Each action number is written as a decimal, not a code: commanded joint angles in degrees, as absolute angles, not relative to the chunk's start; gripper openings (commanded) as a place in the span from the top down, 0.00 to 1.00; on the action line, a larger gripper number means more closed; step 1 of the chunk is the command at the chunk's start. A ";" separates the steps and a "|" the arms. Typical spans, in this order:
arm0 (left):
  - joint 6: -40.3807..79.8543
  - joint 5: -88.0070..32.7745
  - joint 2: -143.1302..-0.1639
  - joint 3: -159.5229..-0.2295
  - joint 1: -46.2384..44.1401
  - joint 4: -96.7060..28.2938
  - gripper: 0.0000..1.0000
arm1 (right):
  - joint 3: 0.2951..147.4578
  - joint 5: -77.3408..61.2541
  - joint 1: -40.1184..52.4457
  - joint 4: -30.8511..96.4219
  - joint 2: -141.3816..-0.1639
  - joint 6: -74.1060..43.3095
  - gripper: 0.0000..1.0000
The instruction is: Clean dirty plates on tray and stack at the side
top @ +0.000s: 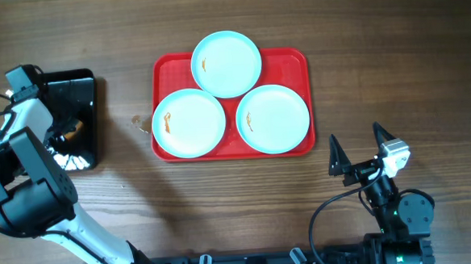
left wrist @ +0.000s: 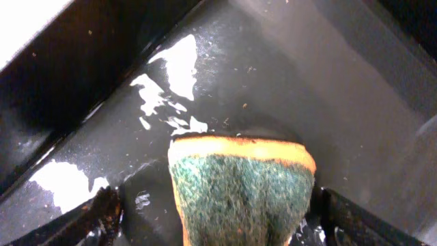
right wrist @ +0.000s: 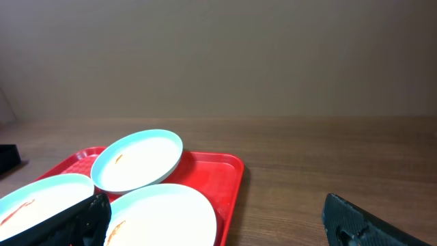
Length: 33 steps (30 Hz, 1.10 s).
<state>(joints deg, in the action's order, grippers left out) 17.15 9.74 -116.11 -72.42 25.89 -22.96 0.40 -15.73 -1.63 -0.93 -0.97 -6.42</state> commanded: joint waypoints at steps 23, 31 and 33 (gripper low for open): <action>16.95 2.52 -116.46 -71.99 26.15 -33.26 0.86 | 0.30 -14.96 -1.85 -1.21 -1.04 -7.07 0.00; 20.16 -0.64 -116.44 -71.99 26.15 -32.51 0.00 | 0.30 -14.96 -1.85 -1.21 -1.04 -7.09 0.00; 20.16 -0.64 -116.46 -71.99 26.15 -32.91 0.00 | 0.30 -14.96 -1.85 -1.23 -1.04 -7.07 0.00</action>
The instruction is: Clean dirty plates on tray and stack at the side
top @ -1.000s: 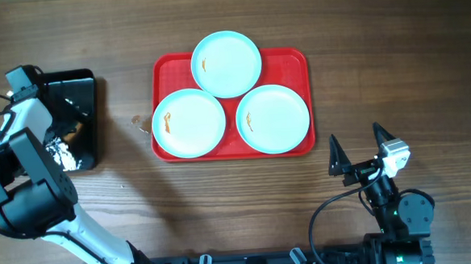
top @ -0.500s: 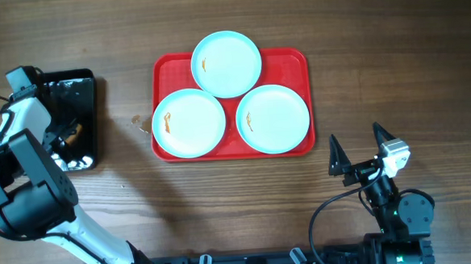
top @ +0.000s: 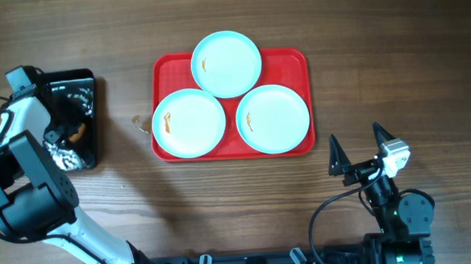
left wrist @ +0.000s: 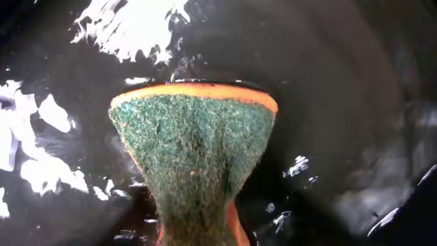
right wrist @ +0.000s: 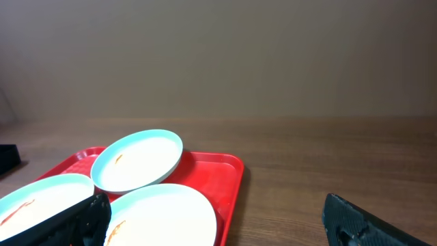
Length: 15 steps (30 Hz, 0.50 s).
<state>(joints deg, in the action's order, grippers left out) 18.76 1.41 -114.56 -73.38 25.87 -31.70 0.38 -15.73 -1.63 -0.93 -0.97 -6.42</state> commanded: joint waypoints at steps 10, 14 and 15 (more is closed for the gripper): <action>20.18 -0.64 -116.46 -71.99 26.15 -36.45 0.51 | 0.30 -14.96 -1.85 -1.21 -1.04 -7.07 0.00; 20.67 -0.62 -116.46 -71.99 26.15 -36.88 0.95 | 0.30 -14.96 -1.85 -1.21 -1.04 -7.09 0.00; 21.78 -0.62 -116.46 -71.99 26.15 -36.97 0.96 | 0.30 -14.96 -1.85 -1.21 -1.04 -7.09 0.00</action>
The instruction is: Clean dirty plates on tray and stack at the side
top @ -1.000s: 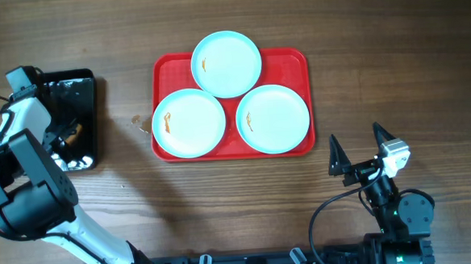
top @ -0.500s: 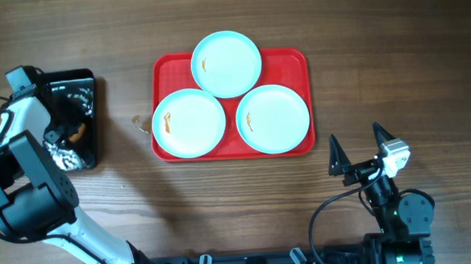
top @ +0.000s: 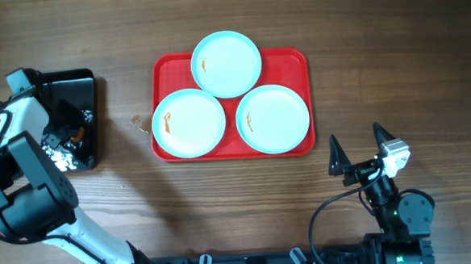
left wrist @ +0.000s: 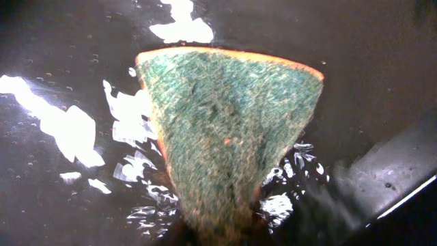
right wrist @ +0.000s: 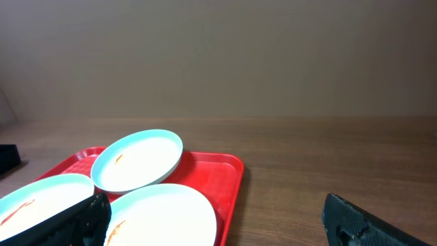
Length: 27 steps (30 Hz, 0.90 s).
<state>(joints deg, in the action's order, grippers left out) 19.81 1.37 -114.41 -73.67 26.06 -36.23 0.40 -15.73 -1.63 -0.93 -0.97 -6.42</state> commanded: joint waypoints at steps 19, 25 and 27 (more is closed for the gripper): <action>23.64 -0.64 -116.46 -71.99 26.15 -39.16 0.86 | 0.30 -14.96 -1.85 -1.21 -1.04 -7.09 0.00; 23.62 -0.62 -116.44 -72.03 26.17 -38.59 0.96 | 0.30 -14.96 -1.85 -1.21 -1.04 -7.07 0.00; 23.59 -0.62 -116.44 -72.14 26.17 -38.37 0.39 | 0.30 -14.96 -1.85 -1.21 -1.04 -7.07 0.00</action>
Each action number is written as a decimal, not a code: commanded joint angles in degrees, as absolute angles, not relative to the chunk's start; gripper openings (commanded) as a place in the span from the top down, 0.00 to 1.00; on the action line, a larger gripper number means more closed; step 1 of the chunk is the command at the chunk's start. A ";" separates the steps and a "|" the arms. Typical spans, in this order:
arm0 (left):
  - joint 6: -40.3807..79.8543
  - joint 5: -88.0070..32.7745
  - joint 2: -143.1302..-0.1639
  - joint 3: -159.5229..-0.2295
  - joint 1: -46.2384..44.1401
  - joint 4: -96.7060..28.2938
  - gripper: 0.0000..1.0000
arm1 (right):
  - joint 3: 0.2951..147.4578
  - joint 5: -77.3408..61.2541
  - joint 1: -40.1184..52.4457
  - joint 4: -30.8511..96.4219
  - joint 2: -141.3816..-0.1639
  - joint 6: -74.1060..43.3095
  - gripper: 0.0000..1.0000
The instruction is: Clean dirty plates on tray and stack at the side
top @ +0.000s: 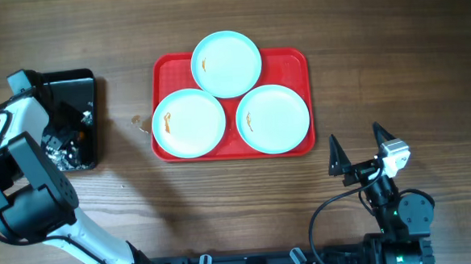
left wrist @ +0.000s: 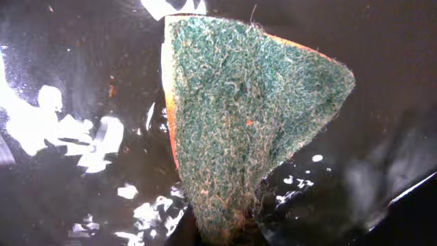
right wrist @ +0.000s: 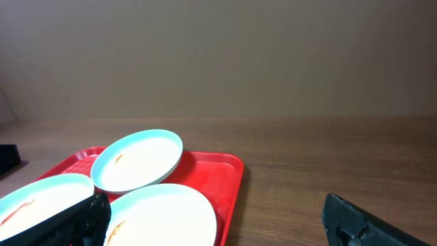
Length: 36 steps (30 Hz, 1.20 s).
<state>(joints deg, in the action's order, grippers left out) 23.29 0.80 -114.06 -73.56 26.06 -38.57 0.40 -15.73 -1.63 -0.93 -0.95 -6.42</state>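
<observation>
Three light-blue plates with orange smears sit on the red tray (top: 296, 60): one at the back (top: 226, 64), one front left (top: 188, 122), one front right (top: 273, 118). My left gripper (top: 67, 131) is down inside the black water basin (top: 83, 79), shut on a green-and-orange sponge (left wrist: 252, 116) that fans out from the pinched end over the wet black floor. My right gripper (top: 358, 154) rests open near the table's front right, short of the tray, with nothing between its fingers (right wrist: 355, 222).
The wooden table (top: 392, 43) stretches to the right of the tray and behind it. A small pale mark (top: 138, 122) lies on the wood between basin and tray. The basin's raised walls surround my left gripper.
The sponge now shows turned and larger in the left wrist view, with the basin's reflections shifted around it. My left gripper stays shut on it in the basin. The right arm and plates are unchanged.
My left gripper held the sponge low against the basin floor. In the following moments the sponge sat at different spots and angles in the water, still gripped. The three plates stayed on the tray and the right gripper stayed open at the front right.
</observation>
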 commanded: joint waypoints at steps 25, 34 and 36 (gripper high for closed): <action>23.59 2.28 -112.79 -72.14 26.17 -31.55 0.00 | 0.30 -14.96 -1.85 -1.23 -1.04 -7.09 0.00; 22.74 3.38 -112.79 -72.14 26.17 -28.38 0.00 | 0.30 -14.96 -1.85 -1.21 -1.04 -7.09 0.00; 22.74 3.53 -112.81 -72.14 26.17 -27.66 0.00 | 0.30 -14.98 -1.85 -1.21 -1.04 -7.07 0.00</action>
<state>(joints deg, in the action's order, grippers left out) 23.22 2.31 -113.67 -72.69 25.89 -28.56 0.40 -15.73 -1.63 -0.93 -0.97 -6.42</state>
